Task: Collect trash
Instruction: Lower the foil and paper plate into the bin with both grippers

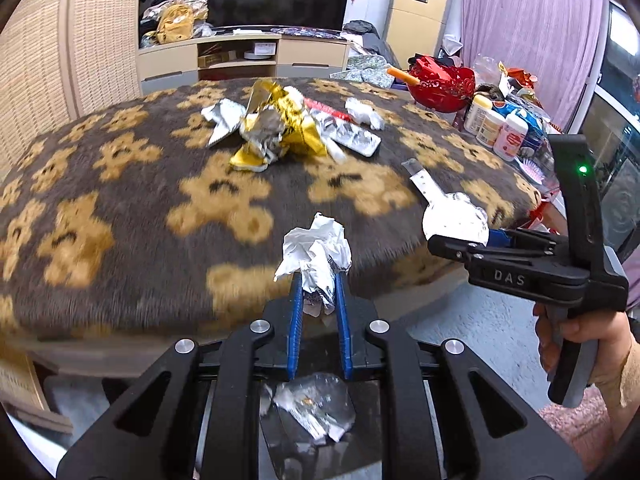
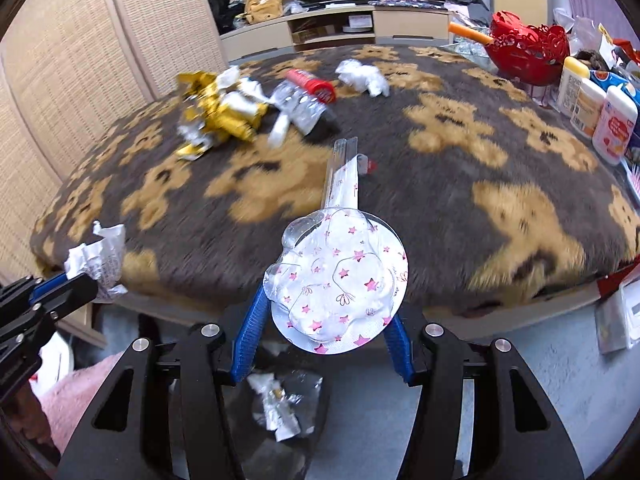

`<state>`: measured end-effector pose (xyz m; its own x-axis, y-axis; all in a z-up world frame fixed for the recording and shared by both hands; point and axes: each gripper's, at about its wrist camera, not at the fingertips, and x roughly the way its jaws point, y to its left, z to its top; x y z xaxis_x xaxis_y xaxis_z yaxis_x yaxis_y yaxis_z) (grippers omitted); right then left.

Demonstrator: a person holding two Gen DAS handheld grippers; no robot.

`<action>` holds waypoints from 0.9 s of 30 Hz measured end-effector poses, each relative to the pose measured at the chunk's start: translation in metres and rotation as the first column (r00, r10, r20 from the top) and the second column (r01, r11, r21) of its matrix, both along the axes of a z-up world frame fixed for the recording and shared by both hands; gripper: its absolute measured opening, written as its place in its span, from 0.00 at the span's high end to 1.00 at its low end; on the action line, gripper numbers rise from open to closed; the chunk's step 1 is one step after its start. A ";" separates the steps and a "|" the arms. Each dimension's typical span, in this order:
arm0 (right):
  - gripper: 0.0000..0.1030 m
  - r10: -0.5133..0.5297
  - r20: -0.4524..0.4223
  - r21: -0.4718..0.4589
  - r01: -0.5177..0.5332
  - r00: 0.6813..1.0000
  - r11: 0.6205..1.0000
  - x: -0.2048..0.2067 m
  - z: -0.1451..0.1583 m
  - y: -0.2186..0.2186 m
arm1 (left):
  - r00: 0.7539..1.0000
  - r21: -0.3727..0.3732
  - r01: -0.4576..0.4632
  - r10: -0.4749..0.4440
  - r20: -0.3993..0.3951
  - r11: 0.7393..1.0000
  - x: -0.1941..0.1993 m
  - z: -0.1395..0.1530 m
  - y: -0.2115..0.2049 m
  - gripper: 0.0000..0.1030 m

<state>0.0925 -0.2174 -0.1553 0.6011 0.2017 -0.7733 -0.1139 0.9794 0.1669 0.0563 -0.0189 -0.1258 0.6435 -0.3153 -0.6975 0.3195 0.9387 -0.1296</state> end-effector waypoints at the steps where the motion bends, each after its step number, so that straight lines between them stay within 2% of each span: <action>1: 0.46 0.006 -0.001 0.002 -0.006 1.000 1.000 -0.009 0.000 0.004 | 1.000 -0.002 -0.005 0.005 -0.005 1.000 -0.008 -0.003 0.002 0.86; 9: 0.46 0.020 -0.034 0.028 -0.019 0.999 0.999 -0.048 -0.014 0.021 | 0.996 -0.019 -0.041 0.039 -0.083 0.999 -0.044 -0.039 0.015 0.86; 14: 0.46 0.033 -0.097 0.052 -0.028 0.995 0.998 -0.065 -0.038 0.033 | 0.989 -0.014 -0.059 0.057 -0.138 0.998 -0.056 -0.075 0.022 0.86; 21: 0.46 0.035 -0.211 0.121 -0.010 0.977 0.993 -0.073 -0.081 0.045 | 0.973 -0.026 -0.060 0.052 -0.225 0.998 -0.064 -0.123 0.028 0.86; 27: 0.46 0.026 -0.264 0.118 0.005 0.964 0.993 -0.067 -0.105 0.050 | 0.955 -0.023 -0.051 0.042 -0.295 0.998 -0.062 -0.155 0.028 0.86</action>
<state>0.0255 -0.1671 -0.2602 0.3753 0.3050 -0.8753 -0.0602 0.9503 0.3054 -0.0060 0.0090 -0.2804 0.4259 -0.3133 -0.8488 0.2193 0.9459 -0.2392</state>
